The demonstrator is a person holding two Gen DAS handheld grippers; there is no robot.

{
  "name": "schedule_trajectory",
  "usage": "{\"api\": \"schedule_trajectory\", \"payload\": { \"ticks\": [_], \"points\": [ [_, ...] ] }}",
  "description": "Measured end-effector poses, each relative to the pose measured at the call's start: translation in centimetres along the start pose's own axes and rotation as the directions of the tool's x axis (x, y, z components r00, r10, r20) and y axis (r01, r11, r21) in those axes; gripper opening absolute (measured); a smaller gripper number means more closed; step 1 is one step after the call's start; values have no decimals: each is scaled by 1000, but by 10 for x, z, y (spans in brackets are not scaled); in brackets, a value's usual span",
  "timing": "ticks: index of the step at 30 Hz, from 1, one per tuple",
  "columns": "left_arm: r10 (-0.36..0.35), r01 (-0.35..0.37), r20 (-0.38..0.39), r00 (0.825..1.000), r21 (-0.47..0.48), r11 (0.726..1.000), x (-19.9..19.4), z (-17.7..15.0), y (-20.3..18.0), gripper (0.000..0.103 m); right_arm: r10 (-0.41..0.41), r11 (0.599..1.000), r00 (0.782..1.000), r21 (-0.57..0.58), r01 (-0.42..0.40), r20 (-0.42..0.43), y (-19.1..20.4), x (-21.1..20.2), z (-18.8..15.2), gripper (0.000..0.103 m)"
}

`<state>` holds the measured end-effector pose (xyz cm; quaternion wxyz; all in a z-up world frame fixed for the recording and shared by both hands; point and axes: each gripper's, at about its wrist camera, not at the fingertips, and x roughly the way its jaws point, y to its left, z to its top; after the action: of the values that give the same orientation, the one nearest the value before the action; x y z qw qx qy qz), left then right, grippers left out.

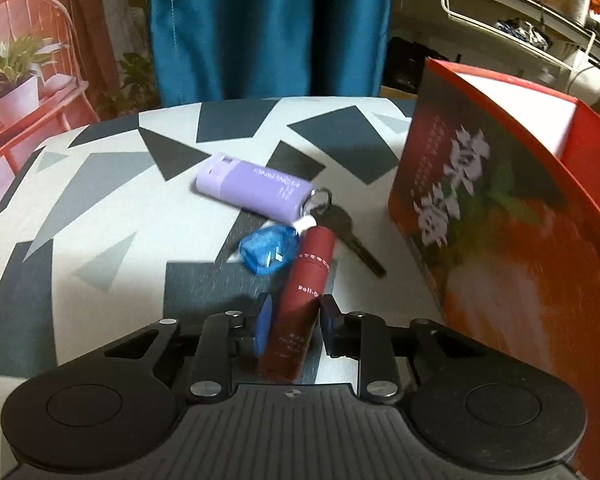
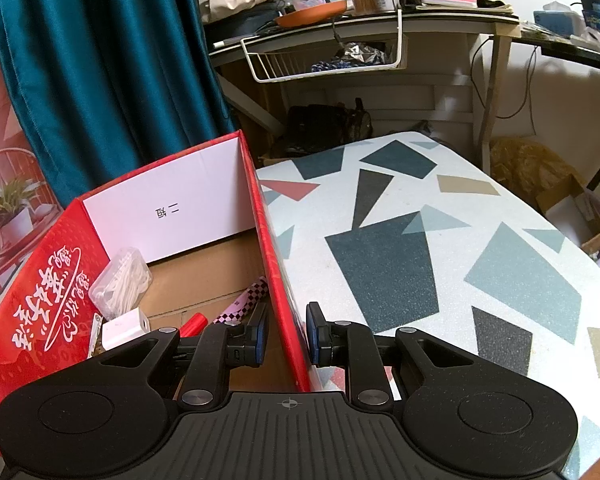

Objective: Organize rigid objects
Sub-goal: 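Close the left tool on the dark red tube and lift it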

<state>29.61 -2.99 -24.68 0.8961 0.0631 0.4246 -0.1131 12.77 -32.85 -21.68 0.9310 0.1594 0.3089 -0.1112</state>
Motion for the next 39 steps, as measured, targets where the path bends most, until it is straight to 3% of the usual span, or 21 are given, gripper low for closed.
{"api": "schedule_trajectory", "payload": {
  "ticks": [9, 26, 39],
  "points": [
    [-54, 53, -9, 999, -57, 997, -24, -29, 8, 24, -1, 1000, 1000, 7, 1, -1, -1, -1, -1, 19],
    [31, -26, 83, 996, -61, 998, -8, -29, 0, 24, 0, 1000, 1000, 7, 0, -1, -1, 0, 0, 19],
    [33, -29, 137, 990, -29, 999, -14, -44, -3, 24, 2, 1000, 1000, 6, -2, 4, -2, -2, 0, 19]
  ]
}}
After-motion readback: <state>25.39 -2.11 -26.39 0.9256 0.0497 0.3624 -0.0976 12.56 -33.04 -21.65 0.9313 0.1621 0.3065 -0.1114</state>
